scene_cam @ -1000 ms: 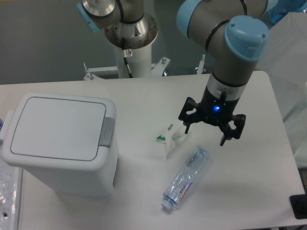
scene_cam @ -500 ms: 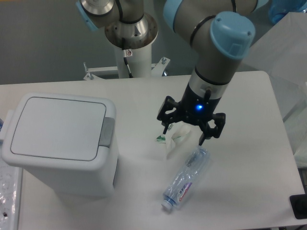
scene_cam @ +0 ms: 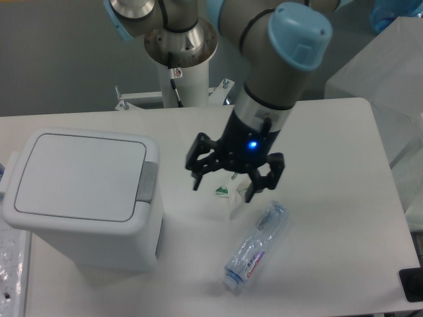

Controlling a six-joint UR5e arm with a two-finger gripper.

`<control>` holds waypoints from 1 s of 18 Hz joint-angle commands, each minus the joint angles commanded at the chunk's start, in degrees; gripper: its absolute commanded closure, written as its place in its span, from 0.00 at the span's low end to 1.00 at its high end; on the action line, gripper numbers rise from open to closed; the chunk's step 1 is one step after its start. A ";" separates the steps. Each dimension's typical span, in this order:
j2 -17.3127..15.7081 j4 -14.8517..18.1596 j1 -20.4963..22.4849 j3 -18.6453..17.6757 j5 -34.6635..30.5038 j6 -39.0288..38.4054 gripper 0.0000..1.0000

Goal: Open the trash can
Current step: 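Lower the gripper onto the grey tab at the trash can lid, then press the grey tab with the gripper to pop the lid open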

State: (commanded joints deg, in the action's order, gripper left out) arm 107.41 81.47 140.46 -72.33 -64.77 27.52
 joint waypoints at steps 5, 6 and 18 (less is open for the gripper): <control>-1.06 -0.62 -1.32 -2.64 -0.09 -0.71 0.00; -1.06 -0.70 -1.50 -2.64 -0.09 -0.80 0.00; -1.06 -0.97 -2.82 -3.17 -0.09 -4.22 0.00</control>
State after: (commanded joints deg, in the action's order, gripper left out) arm 106.35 80.51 137.64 -75.50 -64.86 23.29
